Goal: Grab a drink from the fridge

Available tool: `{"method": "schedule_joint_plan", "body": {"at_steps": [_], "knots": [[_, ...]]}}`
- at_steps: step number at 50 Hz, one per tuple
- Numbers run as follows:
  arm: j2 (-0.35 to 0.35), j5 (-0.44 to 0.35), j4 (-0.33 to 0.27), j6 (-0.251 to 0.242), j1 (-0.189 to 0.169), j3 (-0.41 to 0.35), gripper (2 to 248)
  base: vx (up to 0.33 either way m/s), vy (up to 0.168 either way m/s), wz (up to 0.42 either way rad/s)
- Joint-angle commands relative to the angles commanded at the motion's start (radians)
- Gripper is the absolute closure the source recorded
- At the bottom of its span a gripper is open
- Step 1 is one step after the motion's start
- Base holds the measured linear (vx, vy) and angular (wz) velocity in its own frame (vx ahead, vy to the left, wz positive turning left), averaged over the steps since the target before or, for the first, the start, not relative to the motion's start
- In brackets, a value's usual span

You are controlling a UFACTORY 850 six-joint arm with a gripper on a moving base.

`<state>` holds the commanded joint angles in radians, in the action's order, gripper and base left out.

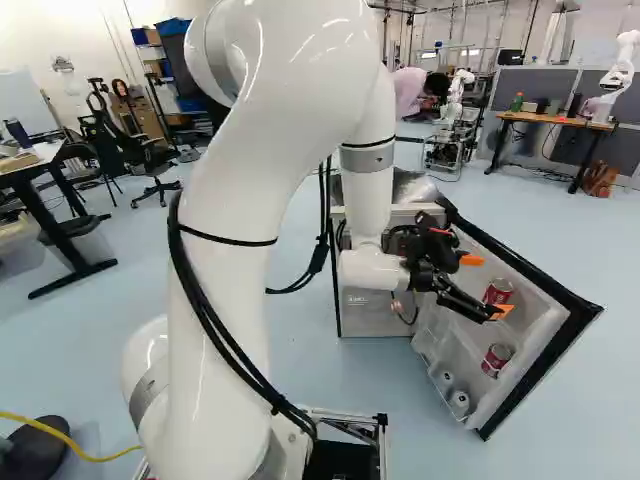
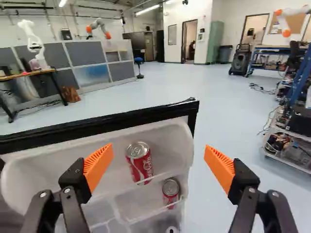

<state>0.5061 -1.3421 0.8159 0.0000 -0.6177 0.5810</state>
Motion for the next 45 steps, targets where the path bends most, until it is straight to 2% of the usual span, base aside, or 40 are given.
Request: {"method": "schedule_joint_plan", "body": {"at_steps": [32,45], "knots": [[-0.143,0.000,-0.337,0.000,0.040,-0.203,3,0.000,0.000,0.000],[-0.184,0.000,-0.473,0.000,0.068,-0.257,3,0.000,0.000,0.000]]}}
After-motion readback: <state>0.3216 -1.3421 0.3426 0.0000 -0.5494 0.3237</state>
